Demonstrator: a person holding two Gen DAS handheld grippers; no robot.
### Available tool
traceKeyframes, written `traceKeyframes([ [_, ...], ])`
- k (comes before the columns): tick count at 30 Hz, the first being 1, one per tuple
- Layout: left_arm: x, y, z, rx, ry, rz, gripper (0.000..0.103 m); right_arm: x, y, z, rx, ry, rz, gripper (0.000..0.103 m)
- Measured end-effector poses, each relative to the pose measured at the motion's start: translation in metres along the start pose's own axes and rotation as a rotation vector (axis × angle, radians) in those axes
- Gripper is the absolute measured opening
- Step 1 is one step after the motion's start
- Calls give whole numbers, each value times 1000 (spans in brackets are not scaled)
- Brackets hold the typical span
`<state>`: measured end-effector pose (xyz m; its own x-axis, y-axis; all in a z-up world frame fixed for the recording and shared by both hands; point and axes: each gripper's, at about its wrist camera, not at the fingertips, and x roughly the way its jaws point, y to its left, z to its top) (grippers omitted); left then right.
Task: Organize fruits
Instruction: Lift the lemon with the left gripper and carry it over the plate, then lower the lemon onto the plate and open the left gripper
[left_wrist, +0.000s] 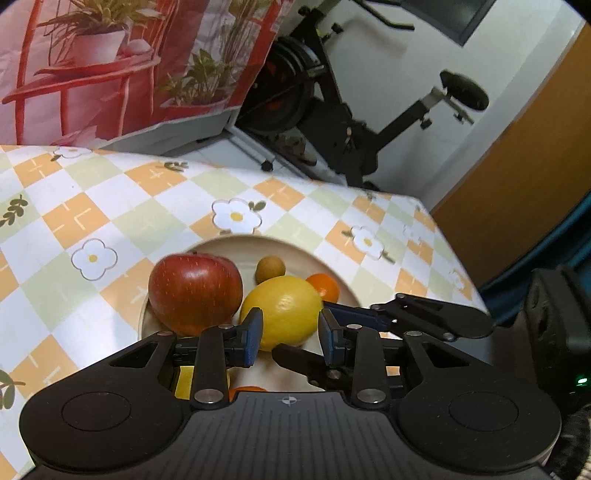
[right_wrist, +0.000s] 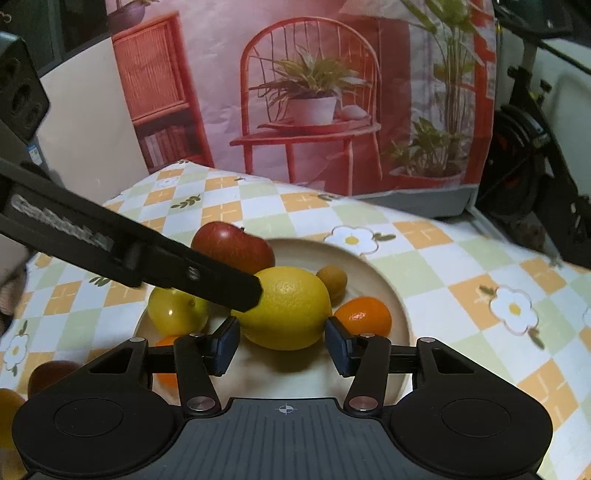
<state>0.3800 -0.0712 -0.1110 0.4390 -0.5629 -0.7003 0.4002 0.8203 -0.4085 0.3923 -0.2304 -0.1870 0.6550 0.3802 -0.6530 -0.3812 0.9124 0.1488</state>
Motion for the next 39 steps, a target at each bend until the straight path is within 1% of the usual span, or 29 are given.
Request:
traceKeyframes([
  [2,-7,1,2,-12,-25,-5,34,3,3,4,-30,1,-25,47],
  [3,-12,2,2,-19,-36,-7,34,4,5,5,-54,-57,-61,47],
  [7,-25,4,4,-35,-73,-3,34,7,9,9,-114,-50,-95,47],
  [10,-30,4,3,-29,-82,4,34,9,14,11,-158,-43,-122,47],
  [12,-32,5,1,-26,-85,9,34,10,16,11,-164,-40,-129,46],
  [16,-35,9,-4,-26,-88,30,34,9,16,10,-152,-27,-145,48],
  [22,-46,10,-9,-15,-103,58,34,-7,15,8,-120,-46,-145,48],
  [28,-65,5,-21,26,-121,119,34,-35,22,0,-72,-97,-129,48],
  [35,-90,4,-41,60,-144,179,34,-66,44,-24,-16,-162,-107,48],
  [39,-106,6,-56,55,-164,206,34,-81,56,-48,63,-212,-99,48],
])
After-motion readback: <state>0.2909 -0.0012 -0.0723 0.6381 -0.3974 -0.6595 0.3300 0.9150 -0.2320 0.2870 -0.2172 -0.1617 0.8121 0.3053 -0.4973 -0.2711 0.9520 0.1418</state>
